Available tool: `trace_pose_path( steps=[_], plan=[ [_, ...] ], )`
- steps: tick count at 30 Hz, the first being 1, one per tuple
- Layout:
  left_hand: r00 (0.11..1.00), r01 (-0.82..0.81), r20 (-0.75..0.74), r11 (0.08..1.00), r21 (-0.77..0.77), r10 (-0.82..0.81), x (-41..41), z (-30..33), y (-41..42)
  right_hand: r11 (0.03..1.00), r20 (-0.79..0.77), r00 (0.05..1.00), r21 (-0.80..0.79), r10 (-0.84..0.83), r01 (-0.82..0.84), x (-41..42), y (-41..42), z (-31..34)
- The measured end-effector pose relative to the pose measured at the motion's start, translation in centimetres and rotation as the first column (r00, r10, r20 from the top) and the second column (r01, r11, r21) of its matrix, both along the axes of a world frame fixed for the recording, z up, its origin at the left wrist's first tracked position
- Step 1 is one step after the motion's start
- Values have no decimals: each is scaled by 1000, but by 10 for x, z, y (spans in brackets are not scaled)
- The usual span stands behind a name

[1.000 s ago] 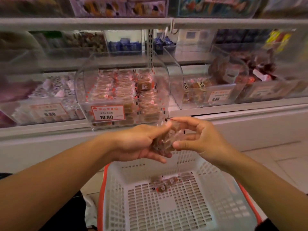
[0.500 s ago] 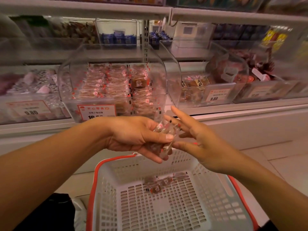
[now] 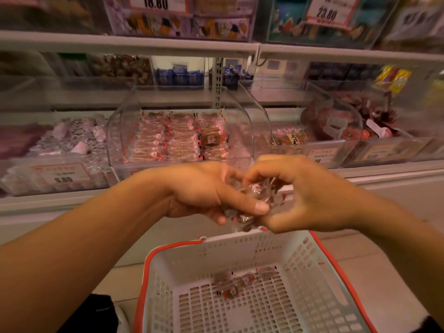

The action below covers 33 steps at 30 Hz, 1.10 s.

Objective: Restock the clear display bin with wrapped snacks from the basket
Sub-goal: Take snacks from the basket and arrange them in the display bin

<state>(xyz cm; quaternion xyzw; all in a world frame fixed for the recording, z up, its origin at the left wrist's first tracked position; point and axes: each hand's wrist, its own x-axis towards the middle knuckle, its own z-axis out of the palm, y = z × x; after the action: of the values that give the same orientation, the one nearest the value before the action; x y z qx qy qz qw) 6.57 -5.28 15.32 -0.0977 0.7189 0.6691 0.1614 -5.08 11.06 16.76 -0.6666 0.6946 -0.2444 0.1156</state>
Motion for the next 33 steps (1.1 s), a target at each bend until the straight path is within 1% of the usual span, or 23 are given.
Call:
trace_pose_path(
  steps=[1, 2, 3, 4, 5, 6, 7, 8, 9, 10, 12, 13, 15, 18, 22, 24, 25, 28, 29, 31, 33],
  plan=[
    [999, -30, -40, 999, 34, 32, 1, 8, -5, 1000, -23, 1000, 1, -4, 4, -4, -7, 11],
    [992, -93, -74, 993, 76, 99, 2, 16, -11, 1000, -25, 999, 0, -20, 20, -8, -15, 21],
    [969, -210, -118, 974, 87, 219, 3, 23, -20, 999, -8, 999, -1, -49, 49, -13, -25, 31],
    [905, -378, -195, 925, 33, 377, 3, 27, -31, 996, 5, 996, -4, -87, 87, -18, -36, 38],
    [795, -563, -326, 823, -82, 511, 4, 28, -43, 992, -20, 992, -10, -126, 126, -24, -50, 44],
    [657, -728, -497, 649, -222, 567, 6, 28, -56, 987, -110, 981, -18, -161, 160, -31, -67, 48],
    [549, -828, -657, 440, -347, 516, 8, 25, -69, 983, -249, 951, -13, -182, 184, -39, -86, 50],
    [516, -856, -748, 274, -438, 418, 10, 21, -80, 978, -392, 901, 15, -185, 207, -44, -105, 51],
    [545, -838, -763, 184, -514, 347, 11, 17, -88, 970, -508, 843, 59, -173, 235, -47, -123, 50],
    [605, -793, -734, 146, -592, 307, 12, 11, -94, 959, -587, 796, 106, -152, 261, -50, -139, 47],
    [728, -678, -638, 124, -725, 251, 8, 1, -99, 933, -659, 747, 205, -92, 295, -56, -167, 35],
    [771, -628, -596, 116, -770, 224, 6, -2, -100, 918, -665, 744, 253, -64, 305, -60, -177, 29],
    [817, -567, -541, 113, -816, 200, 3, -5, -100, 899, -636, 771, 323, -27, 297, -65, -192, 21],
    [847, -521, -495, 114, -846, 194, 2, -6, -104, 896, -629, 778, 342, -6, 283, -69, -203, 20],
    [875, -474, -448, 140, -869, 183, 5, -7, -106, 854, -725, 685, 395, 63, 340, -71, -205, 12],
    [879, -467, -441, 144, -873, 180, 5, -7, -106, 848, -733, 676, 402, 72, 346, -70, -203, 13],
    [882, -462, -437, 142, -875, 179, 4, -7, -106, 850, -727, 683, 403, 71, 340, -70, -202, 16],
    [883, -459, -435, 129, -879, 175, 4, -7, -105, 846, -648, 759, 433, 53, 311, -69, -201, 24],
    [884, -458, -434, 127, -880, 175, 4, -8, -105, 839, -635, 770, 454, 69, 299, -66, -202, 25],
    [886, -453, -428, 134, -882, 176, 5, -8, -105, 815, -671, 733, 485, 114, 317, -63, -204, 20],
    [887, -451, -426, 140, -881, 179, 4, -8, -105, 797, -736, 660, 485, 150, 360, -62, -207, 10]
  ],
)
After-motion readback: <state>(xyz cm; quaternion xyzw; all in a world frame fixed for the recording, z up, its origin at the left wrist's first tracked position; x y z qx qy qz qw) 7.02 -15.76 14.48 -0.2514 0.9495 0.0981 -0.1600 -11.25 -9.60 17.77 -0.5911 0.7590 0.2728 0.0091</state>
